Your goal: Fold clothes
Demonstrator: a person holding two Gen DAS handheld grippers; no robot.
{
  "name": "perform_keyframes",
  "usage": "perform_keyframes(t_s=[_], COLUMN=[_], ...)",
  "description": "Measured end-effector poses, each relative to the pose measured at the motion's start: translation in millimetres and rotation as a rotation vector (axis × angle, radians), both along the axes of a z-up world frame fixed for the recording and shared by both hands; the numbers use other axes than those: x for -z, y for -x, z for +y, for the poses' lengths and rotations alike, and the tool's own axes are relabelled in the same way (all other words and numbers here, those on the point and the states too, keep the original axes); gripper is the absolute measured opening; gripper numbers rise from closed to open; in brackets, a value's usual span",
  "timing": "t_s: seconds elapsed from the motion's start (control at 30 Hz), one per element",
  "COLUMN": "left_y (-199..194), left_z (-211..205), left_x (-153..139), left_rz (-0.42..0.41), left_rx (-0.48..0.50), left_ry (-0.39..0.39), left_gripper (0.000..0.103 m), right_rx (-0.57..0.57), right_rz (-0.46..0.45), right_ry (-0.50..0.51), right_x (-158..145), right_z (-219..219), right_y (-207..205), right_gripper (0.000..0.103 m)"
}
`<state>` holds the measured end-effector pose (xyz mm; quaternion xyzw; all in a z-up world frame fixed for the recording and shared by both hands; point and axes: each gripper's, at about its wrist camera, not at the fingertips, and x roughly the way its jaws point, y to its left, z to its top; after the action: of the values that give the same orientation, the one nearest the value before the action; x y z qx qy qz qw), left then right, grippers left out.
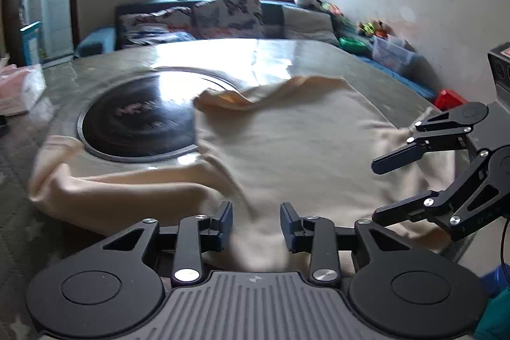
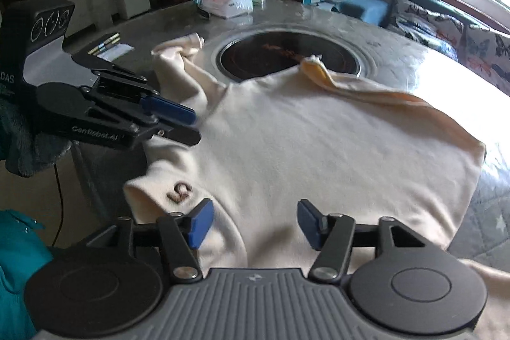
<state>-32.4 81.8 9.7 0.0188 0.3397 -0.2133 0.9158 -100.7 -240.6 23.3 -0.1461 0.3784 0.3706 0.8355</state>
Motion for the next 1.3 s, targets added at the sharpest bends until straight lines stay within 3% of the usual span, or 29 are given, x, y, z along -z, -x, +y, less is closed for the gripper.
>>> perform_keyframes(t_s=[0.2, 0.3, 0.5, 0.67, 0.77, 0.97, 1.1, 1.3], left_y=[-24, -31, -21, -22, -27, -48, -54, -45], left_z=[31, 46, 86, 113, 112, 102, 116, 137], left_x=[-8, -4, -4, -9, -13, -11, -8, -2], left_rz=[0.001, 0.005, 0.013, 0.022, -0.009, -0.036, -0.017, 0.022], left_rx=[-0.160, -0.266, -0.442, -0.562, -0.568, -0.540, -0.582, -0.663], left_ry=[0.039, -0.017, -0.049, -0.031, -0.062, -0.117, -0.097, -0.082], left_gripper=[0.036, 0.036, 0.037, 0.038, 0.048, 0.049, 0.036, 0.036], right_rx=[0.025, 0.027, 0.014, -0.002, -0.005, -0.022, -0.061, -0.104], right_rz=[0.010, 0.013, 0.019, 0.021, 0.020, 0.032, 0.034, 0.030], right_ry=[-0.024, -0.023, -0.025, -0.027, -0.024, -0.010, -0.005, -0.014], right_x=[7, 13, 14, 18, 19, 16, 7, -7], right_z=[9, 13, 13, 17, 21, 29, 35, 48], right_y=[-16, -19, -20, -19, -18, -20, -24, -47], right_gripper=[0.071, 0.078, 0.082, 0.092, 0.098, 0.102, 0.103, 0.103])
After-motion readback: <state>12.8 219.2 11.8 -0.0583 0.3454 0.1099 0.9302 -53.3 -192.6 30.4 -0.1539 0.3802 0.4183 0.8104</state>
